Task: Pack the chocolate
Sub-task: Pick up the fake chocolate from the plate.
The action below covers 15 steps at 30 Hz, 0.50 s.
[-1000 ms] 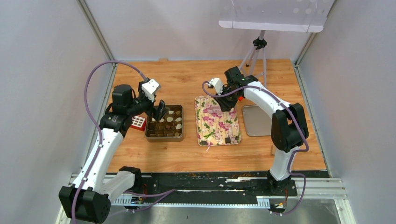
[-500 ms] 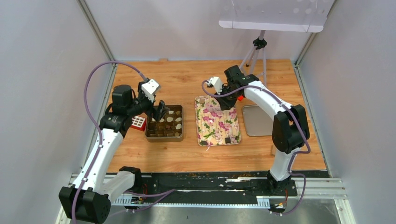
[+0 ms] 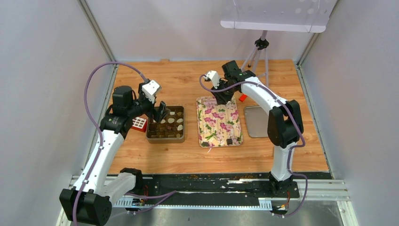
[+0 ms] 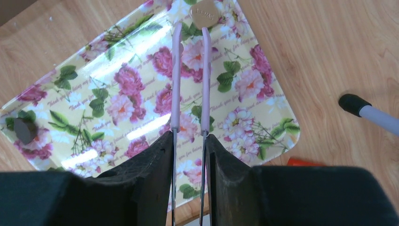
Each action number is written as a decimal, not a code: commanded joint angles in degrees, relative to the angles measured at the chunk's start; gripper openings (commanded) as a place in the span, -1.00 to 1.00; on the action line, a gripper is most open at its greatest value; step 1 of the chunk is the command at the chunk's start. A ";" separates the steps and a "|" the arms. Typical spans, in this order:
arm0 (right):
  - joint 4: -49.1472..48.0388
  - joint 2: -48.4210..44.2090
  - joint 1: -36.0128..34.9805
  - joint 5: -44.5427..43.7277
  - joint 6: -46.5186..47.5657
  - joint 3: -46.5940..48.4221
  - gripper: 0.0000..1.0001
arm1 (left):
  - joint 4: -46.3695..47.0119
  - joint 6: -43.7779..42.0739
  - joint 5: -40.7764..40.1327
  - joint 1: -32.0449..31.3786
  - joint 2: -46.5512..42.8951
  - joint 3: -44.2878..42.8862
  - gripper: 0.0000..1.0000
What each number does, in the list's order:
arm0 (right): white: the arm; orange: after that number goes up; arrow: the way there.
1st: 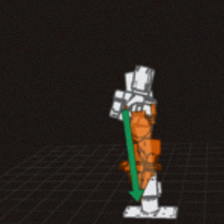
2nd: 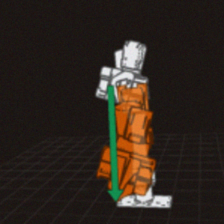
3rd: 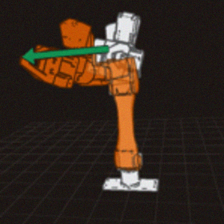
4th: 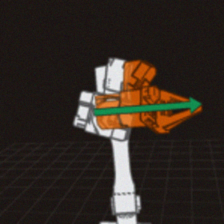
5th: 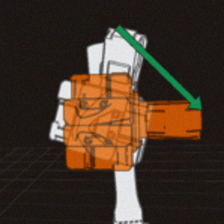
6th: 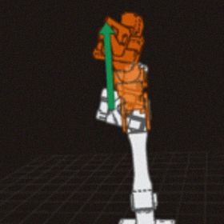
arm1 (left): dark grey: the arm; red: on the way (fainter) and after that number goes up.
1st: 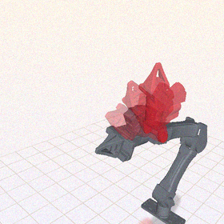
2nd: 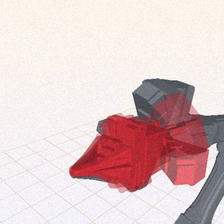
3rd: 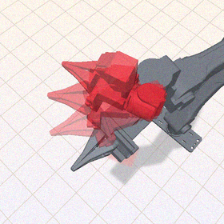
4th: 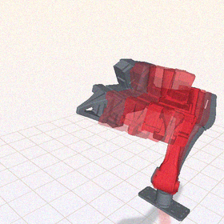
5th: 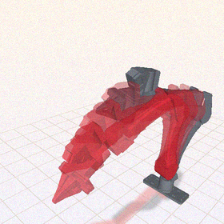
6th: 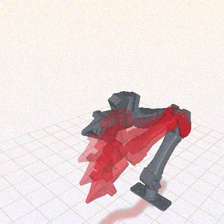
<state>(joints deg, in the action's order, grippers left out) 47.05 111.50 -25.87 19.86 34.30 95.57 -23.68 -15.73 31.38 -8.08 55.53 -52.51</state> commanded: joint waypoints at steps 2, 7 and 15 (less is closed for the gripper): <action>-2.89 3.05 -0.46 0.10 -2.19 4.60 -0.36 | -0.05 -0.88 0.00 0.74 -1.27 -0.46 1.00; -3.19 4.77 -0.78 -0.25 -2.64 6.16 -0.28 | -0.06 -0.98 0.09 0.85 -1.29 -0.31 1.00; -3.53 7.23 -1.75 -0.94 -2.62 7.48 -0.21 | -0.09 -1.26 0.00 0.87 -1.21 -0.31 1.00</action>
<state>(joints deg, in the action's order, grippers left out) 45.52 117.78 -26.74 19.33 32.60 100.09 -24.62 -15.92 31.35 -7.73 55.42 -52.51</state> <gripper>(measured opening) 0.391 0.998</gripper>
